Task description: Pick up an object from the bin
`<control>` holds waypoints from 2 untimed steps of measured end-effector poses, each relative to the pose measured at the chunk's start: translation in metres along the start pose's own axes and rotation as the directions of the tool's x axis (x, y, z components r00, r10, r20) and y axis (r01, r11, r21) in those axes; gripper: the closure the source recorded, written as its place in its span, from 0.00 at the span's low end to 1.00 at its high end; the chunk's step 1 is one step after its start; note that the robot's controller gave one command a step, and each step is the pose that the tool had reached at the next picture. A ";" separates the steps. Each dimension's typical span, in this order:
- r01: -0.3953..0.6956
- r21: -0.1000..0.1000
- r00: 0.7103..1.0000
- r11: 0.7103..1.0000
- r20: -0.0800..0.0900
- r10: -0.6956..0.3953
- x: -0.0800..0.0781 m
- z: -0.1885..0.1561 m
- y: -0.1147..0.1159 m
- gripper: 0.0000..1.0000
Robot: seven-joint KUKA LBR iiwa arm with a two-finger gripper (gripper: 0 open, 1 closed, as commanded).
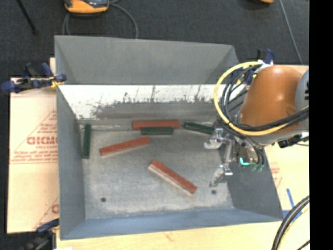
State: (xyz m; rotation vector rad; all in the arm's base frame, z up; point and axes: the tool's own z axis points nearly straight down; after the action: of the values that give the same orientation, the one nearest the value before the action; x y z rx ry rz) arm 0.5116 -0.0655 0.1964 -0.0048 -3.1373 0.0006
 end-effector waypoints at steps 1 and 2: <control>0.002 0.001 1.000 1.000 0.008 -0.002 -0.002 -0.004 0.000 0.00; -0.044 0.000 0.999 0.999 0.017 0.044 -0.006 0.034 0.006 0.00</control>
Offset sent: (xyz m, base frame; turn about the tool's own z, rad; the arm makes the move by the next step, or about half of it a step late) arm 0.0053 0.0196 -0.1072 0.1179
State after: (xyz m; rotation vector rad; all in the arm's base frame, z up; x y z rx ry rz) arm 0.5172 -0.0595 0.1625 -0.0736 -3.1536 0.0019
